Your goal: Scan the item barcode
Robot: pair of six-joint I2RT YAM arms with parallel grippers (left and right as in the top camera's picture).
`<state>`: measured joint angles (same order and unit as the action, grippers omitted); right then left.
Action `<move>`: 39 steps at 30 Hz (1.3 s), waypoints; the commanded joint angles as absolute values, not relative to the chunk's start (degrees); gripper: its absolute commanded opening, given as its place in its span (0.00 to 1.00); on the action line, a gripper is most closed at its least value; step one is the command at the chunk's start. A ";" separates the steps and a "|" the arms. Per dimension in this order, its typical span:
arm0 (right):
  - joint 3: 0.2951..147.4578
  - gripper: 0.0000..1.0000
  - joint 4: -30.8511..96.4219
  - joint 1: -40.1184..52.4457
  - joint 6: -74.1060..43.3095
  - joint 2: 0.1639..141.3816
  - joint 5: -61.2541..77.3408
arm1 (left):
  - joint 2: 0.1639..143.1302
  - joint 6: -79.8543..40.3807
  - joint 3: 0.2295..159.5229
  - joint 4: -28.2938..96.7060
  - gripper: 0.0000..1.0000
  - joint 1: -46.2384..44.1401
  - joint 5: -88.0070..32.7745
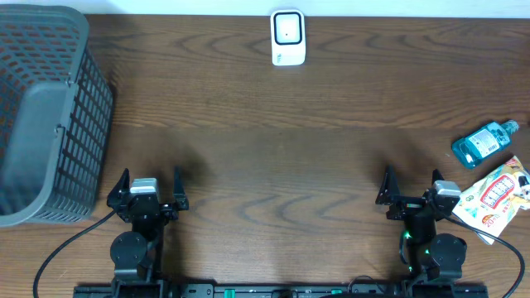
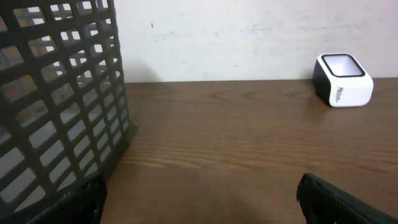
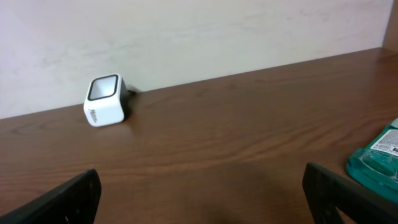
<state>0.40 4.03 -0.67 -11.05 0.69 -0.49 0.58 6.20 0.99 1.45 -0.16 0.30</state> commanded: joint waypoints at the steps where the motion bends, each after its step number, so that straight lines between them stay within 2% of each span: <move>1: 0.32 0.99 4.25 -0.01 -10.63 0.38 -0.97 | 0.08 5.96 0.21 4.10 0.98 0.43 1.02; 8: 0.32 0.99 4.25 -0.01 -10.63 0.38 -0.97 | 0.12 5.96 0.23 4.10 0.98 3.79 1.02; 39: 0.32 0.99 4.25 -0.01 -10.63 0.38 -0.97 | 0.23 5.96 0.23 4.10 0.98 3.84 1.02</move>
<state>0.40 4.03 -0.67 -11.05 0.69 -0.49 0.60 6.20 1.02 1.45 3.60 0.30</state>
